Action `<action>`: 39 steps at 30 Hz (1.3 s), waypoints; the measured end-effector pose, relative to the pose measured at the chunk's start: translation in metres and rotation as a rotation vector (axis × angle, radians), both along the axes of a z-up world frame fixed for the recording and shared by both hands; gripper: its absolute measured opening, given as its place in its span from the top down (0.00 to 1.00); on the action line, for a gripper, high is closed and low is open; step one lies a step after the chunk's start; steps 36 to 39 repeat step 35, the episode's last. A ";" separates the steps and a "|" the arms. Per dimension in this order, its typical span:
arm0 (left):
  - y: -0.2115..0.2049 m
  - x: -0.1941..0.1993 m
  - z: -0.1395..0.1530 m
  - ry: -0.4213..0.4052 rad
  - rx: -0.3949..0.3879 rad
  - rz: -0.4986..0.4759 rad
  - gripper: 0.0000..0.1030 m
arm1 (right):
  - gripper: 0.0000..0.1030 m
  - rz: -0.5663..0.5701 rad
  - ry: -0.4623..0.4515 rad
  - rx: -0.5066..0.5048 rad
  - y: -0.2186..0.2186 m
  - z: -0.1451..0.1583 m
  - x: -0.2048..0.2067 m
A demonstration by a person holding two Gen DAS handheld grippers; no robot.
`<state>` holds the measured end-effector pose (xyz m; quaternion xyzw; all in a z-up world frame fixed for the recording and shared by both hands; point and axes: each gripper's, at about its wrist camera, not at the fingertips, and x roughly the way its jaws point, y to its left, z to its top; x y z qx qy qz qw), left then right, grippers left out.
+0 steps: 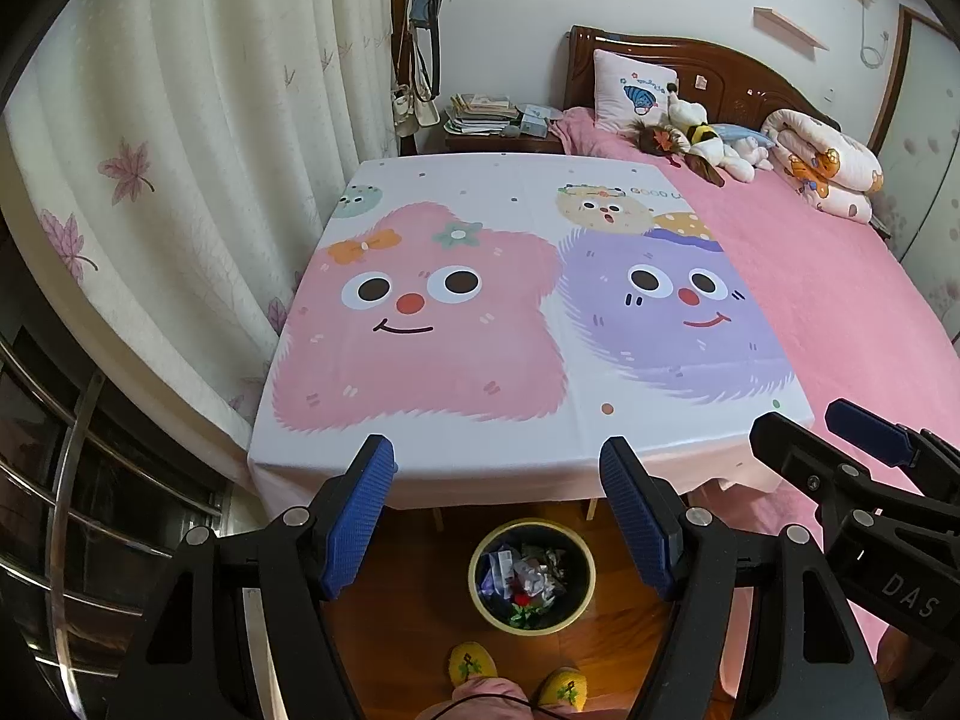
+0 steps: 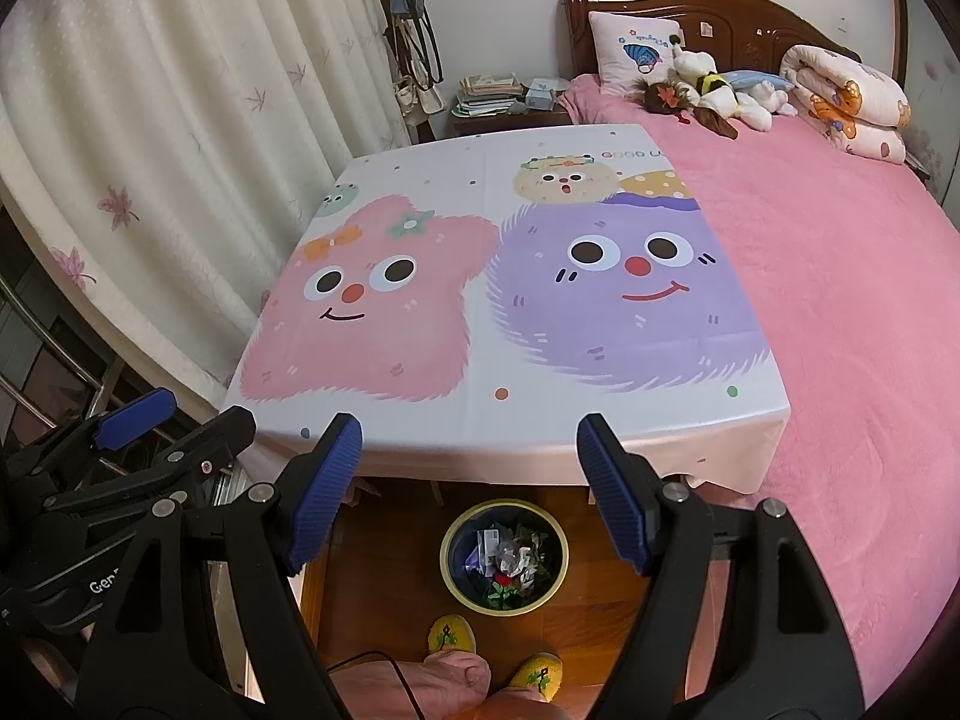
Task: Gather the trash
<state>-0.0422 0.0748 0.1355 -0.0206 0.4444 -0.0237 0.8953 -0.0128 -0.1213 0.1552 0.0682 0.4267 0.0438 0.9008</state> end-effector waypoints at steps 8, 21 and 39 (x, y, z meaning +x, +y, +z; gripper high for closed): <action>0.001 0.001 -0.001 0.000 0.001 0.001 0.30 | 0.30 0.004 0.001 0.001 -0.003 -0.001 0.001; 0.005 0.003 0.001 0.004 0.000 0.000 0.30 | 0.30 0.003 0.005 0.004 -0.002 -0.002 0.001; -0.002 -0.002 -0.011 0.019 0.000 0.006 0.30 | 0.30 0.000 0.006 0.003 0.000 -0.002 0.002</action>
